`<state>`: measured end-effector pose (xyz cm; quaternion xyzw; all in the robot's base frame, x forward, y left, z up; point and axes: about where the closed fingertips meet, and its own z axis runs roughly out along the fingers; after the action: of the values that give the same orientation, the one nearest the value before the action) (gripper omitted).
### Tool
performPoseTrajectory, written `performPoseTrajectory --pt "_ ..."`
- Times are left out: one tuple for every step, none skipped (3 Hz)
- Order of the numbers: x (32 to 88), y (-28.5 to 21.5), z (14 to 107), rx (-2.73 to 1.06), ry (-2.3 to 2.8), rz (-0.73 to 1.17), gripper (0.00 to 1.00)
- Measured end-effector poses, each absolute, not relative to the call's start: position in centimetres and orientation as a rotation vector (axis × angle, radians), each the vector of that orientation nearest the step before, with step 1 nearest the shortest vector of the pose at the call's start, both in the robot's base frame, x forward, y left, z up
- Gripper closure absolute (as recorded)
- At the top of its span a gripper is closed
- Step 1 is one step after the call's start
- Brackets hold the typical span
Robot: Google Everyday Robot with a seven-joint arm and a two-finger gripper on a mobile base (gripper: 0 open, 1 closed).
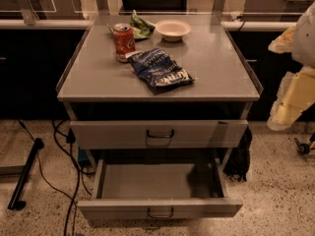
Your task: Close middle drawer
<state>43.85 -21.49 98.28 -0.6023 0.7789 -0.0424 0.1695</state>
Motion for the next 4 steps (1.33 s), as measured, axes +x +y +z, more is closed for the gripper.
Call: performPoseTrajectory --pt "43.0 -21.3 96.8 -1.700 2.222 -0.111 0.37" --pt "40.8 -20.8 94.5 -1.681 2.222 -0.077 0.61" --pt "38.9 -20.1 91.4 -1.667 2.209 -0.015 0.82" --pt "37.4 -19.5 86.2 -1.638 2.210 0.116 1.00"
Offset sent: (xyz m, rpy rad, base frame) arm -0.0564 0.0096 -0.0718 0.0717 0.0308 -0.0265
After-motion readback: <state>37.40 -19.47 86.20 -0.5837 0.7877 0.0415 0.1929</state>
